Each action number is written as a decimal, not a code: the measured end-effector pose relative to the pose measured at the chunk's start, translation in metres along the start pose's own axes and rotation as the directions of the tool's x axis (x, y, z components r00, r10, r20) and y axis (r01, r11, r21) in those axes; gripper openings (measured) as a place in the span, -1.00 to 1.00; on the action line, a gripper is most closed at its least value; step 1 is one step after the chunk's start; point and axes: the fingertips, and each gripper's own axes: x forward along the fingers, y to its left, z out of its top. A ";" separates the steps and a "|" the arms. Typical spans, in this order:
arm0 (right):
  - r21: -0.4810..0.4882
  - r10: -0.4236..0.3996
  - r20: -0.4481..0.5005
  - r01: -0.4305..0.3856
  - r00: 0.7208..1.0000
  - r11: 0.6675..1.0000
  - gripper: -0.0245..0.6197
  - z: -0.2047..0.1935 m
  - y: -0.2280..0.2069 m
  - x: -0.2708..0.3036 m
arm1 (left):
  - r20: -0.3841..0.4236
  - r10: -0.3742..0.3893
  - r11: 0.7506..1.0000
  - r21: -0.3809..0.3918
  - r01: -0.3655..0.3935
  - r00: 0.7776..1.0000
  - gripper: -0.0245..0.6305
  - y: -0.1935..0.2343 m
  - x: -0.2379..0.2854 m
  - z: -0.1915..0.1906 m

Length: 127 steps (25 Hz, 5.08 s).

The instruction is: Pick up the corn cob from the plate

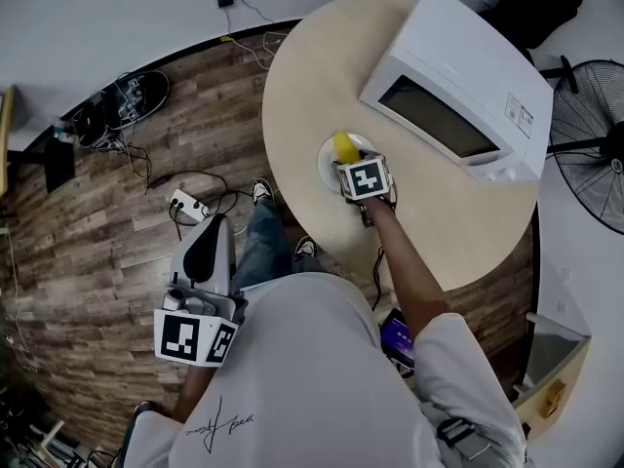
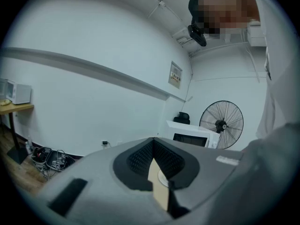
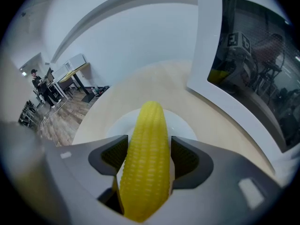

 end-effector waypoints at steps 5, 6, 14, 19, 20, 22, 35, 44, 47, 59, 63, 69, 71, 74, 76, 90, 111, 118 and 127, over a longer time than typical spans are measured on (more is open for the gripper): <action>-0.040 0.018 -0.022 -0.018 1.000 0.999 -0.07 -0.001 0.000 0.000 | -0.022 -0.008 1.000 -0.010 0.007 1.000 -0.95 -0.002 0.002 -0.010; -0.047 0.022 -0.027 -0.023 0.999 0.999 -0.08 -0.001 0.000 0.000 | -0.023 -0.011 1.000 -0.009 0.011 1.000 -0.95 -0.003 0.003 -0.010; -0.041 0.077 -0.039 -0.079 0.996 0.996 -0.09 -0.003 0.000 -0.002 | -0.025 -0.015 1.000 -0.017 0.014 1.000 -0.95 -0.002 0.005 -0.011; 0.010 0.129 -0.032 -0.129 0.991 0.992 -0.09 -0.003 0.000 -0.004 | -0.027 -0.004 1.000 -0.020 0.004 1.000 -0.95 0.002 0.003 -0.010; 0.014 0.135 -0.032 -0.135 0.990 0.991 -0.09 -0.004 0.000 -0.004 | -0.027 -0.004 1.000 -0.020 0.004 1.000 -0.95 0.001 0.004 -0.010; 0.025 0.149 -0.031 -0.148 0.988 0.989 -0.09 -0.005 0.000 -0.005 | -0.026 -0.006 1.000 -0.018 0.006 1.000 -0.95 -0.001 0.005 -0.010; 0.057 0.162 -0.023 -0.160 0.987 0.985 -0.09 -0.015 -0.005 -0.019 | -0.035 -0.026 1.000 -0.006 0.025 0.999 -0.95 -0.015 0.008 -0.014; 0.114 0.162 0.019 -0.163 0.987 0.980 -0.09 -0.018 -0.005 -0.032 | -0.074 -0.031 1.000 0.004 0.031 0.997 -0.95 -0.020 0.006 -0.021; 0.115 0.160 0.031 -0.163 0.987 0.980 -0.09 -0.018 -0.005 -0.037 | -0.076 -0.031 0.999 0.007 0.032 0.997 -0.95 -0.021 0.006 -0.022; 0.129 0.157 0.079 -0.166 0.985 0.978 -0.09 -0.018 -0.004 -0.057 | -0.072 -0.019 1.000 0.021 0.021 0.997 -0.95 -0.022 0.002 -0.022; 0.132 0.156 0.106 -0.169 0.982 0.977 -0.09 -0.015 -0.001 -0.069 | -0.070 -0.018 1.000 0.015 0.019 0.997 -0.95 -0.021 -0.001 -0.021; 0.146 0.154 0.168 -0.179 0.974 0.973 -0.09 -0.009 0.004 -0.088 | -0.070 -0.021 1.000 0.011 0.022 0.997 -0.95 -0.021 -0.001 -0.020; 0.148 0.152 0.181 -0.180 0.972 0.973 -0.09 -0.008 0.006 -0.092 | -0.068 -0.024 1.000 0.013 0.025 0.997 -0.95 -0.022 -0.002 -0.020; 0.154 0.149 0.193 -0.180 0.970 0.972 -0.09 -0.009 0.006 -0.097 | -0.070 -0.029 0.999 0.022 0.030 0.997 -0.95 -0.024 -0.003 -0.020; 0.158 0.146 0.200 -0.179 0.969 0.971 -0.09 -0.011 0.006 -0.101 | -0.069 -0.029 0.999 0.024 0.031 0.997 -0.95 -0.024 -0.004 -0.019; 0.187 0.133 0.272 -0.187 0.953 0.964 -0.09 -0.015 0.012 -0.128 | -0.071 -0.048 0.998 0.024 0.050 0.996 -0.95 -0.031 -0.007 -0.020; 0.192 0.111 0.399 -0.201 0.910 0.960 -0.09 -0.011 0.019 -0.189 | -0.065 -0.063 0.998 0.010 0.064 0.996 -0.95 -0.038 -0.013 -0.022; 0.211 0.073 0.456 -0.188 0.887 0.959 -0.09 -0.006 0.016 -0.214 | -0.069 -0.066 0.998 0.012 0.067 0.995 -0.95 -0.040 -0.012 -0.023; 0.211 0.040 0.513 -0.171 0.857 0.962 -0.09 -0.001 0.015 -0.243 | -0.070 -0.071 0.997 0.010 0.072 0.995 -0.95 -0.045 -0.006 -0.024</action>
